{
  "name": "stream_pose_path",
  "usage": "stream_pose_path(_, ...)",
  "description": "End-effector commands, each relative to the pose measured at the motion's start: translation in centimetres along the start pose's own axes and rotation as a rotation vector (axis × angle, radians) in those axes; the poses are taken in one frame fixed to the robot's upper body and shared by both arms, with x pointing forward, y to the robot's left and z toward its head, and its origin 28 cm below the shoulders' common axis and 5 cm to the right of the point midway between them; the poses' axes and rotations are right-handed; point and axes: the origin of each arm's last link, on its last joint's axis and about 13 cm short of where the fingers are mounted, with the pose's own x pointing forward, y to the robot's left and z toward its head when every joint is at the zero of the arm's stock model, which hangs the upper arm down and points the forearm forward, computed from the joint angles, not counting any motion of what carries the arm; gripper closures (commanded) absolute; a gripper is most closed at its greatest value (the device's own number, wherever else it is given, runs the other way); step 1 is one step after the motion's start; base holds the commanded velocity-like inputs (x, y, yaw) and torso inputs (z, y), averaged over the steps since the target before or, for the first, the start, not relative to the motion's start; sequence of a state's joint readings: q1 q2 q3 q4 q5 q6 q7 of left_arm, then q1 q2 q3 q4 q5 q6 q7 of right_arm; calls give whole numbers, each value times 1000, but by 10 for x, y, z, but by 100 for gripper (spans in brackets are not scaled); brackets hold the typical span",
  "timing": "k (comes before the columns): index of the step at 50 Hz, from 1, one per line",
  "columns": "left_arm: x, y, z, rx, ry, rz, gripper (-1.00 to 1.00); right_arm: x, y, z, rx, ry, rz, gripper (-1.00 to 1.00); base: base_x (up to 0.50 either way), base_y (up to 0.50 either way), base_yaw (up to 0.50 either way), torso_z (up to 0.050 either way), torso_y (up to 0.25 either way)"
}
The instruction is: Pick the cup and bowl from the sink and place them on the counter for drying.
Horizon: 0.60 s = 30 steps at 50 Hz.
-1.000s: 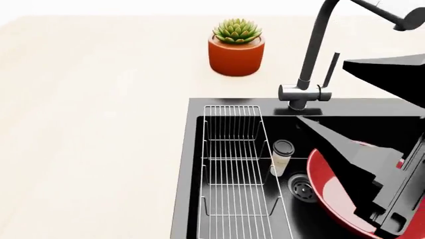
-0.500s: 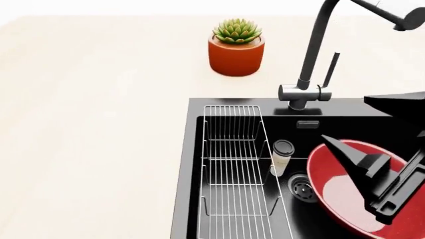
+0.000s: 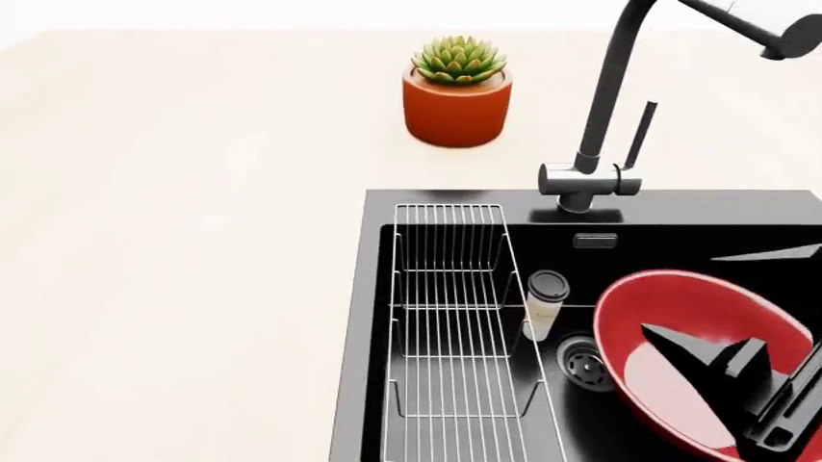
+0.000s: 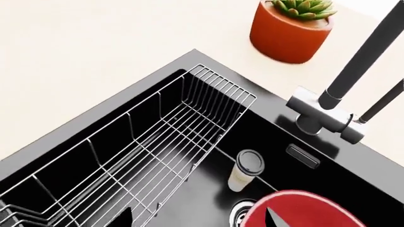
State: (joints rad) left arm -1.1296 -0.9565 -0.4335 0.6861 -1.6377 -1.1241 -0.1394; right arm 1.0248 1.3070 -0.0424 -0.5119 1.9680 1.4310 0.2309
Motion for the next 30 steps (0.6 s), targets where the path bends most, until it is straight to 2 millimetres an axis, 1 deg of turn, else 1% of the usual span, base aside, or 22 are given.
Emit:
stream_pose_path(1, 1, 0, 1, 1, -3, -1, -100, 1, -4, -2, 60, 109, 24, -100, 0, 0, 0, 0, 0)
stream_pose_path(9, 0, 0, 1, 1, -3, -1, -100, 8, -5, -2, 66, 209, 54, -100, 0, 0, 0, 0, 0)
stream_pose_path(13, 0, 0, 0, 0, -3, -1, -100, 15, -6, -2, 60, 262, 67, -100, 0, 0, 0, 0, 0)
stream_pose_path(19, -1, 1, -1, -1, -1, -2, -100, 24, -7, -4, 74, 292, 69, -100, 0, 0, 0, 0, 0)
stream_pose_path(23, -1, 1, -2, -1, 0, -2, -100, 26, -10, -7, 84, 305, 45, -100, 0, 0, 0, 0, 0)
stream_pose_path(30, 0, 1, -2, -2, 1, -2, -100, 24, -15, -13, 108, 327, -21, -100, 0, 0, 0, 0, 0)
